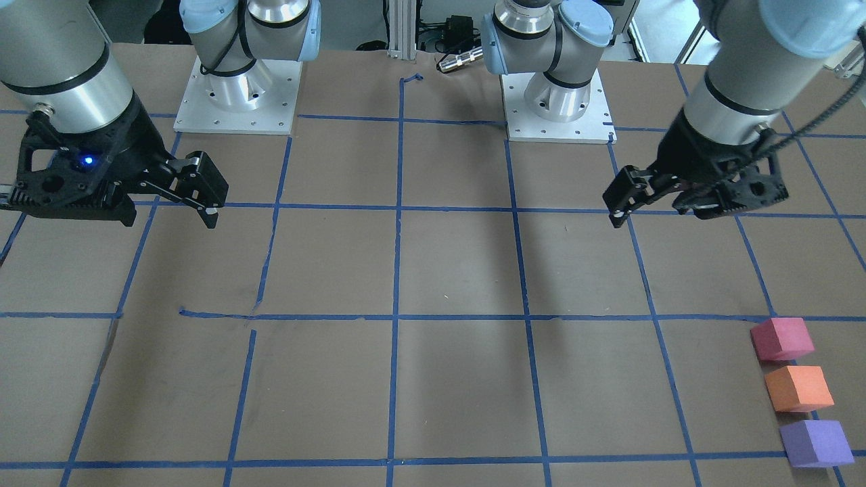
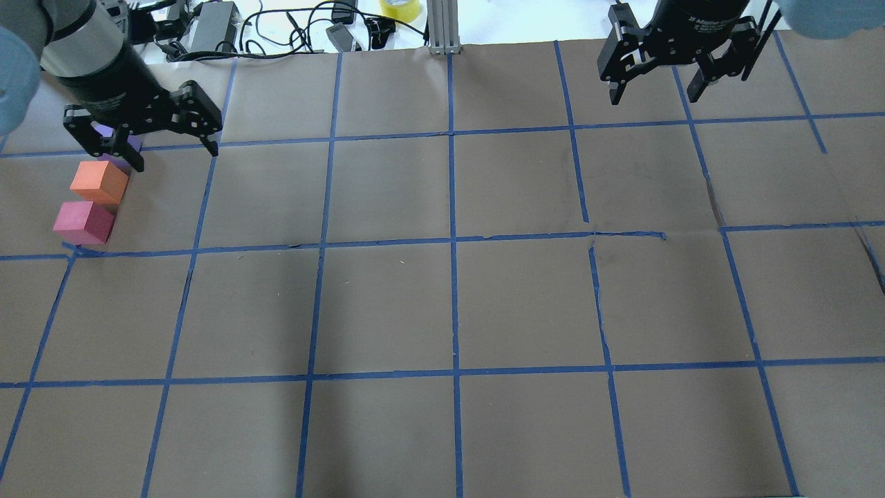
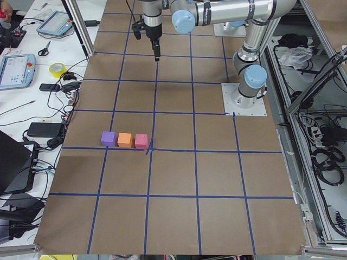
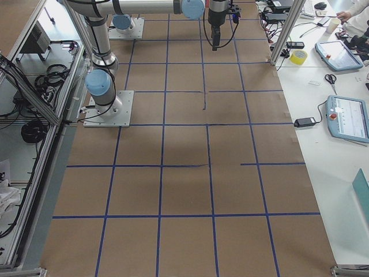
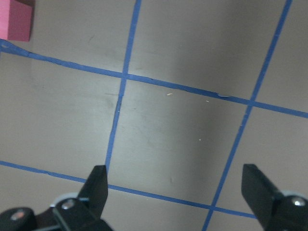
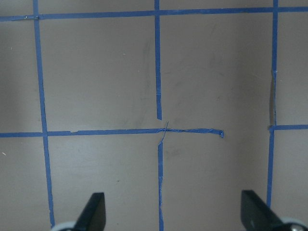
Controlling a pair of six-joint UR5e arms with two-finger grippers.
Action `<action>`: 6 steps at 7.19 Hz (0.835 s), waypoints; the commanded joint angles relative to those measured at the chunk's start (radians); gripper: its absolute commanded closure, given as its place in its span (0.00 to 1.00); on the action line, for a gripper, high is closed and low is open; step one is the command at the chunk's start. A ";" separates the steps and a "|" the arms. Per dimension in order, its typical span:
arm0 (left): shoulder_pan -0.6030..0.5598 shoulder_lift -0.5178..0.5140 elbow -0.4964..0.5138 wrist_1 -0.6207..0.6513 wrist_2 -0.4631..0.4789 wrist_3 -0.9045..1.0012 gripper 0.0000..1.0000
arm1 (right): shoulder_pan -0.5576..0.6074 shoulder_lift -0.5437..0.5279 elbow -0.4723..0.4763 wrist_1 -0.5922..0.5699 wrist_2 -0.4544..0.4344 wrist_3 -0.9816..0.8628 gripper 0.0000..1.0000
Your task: Arrange blocks in a line
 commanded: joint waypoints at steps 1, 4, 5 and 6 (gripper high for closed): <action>-0.167 0.030 0.028 -0.057 -0.005 -0.123 0.00 | 0.000 0.000 0.000 -0.001 0.000 0.000 0.00; -0.185 0.045 0.032 -0.082 -0.094 -0.120 0.00 | 0.000 0.000 0.000 -0.001 0.000 0.000 0.00; -0.182 0.047 0.034 -0.085 -0.035 -0.103 0.00 | 0.002 0.000 0.000 -0.001 0.000 0.000 0.00; -0.177 0.048 0.034 -0.077 -0.043 -0.090 0.00 | 0.002 0.000 0.000 0.000 0.002 0.000 0.00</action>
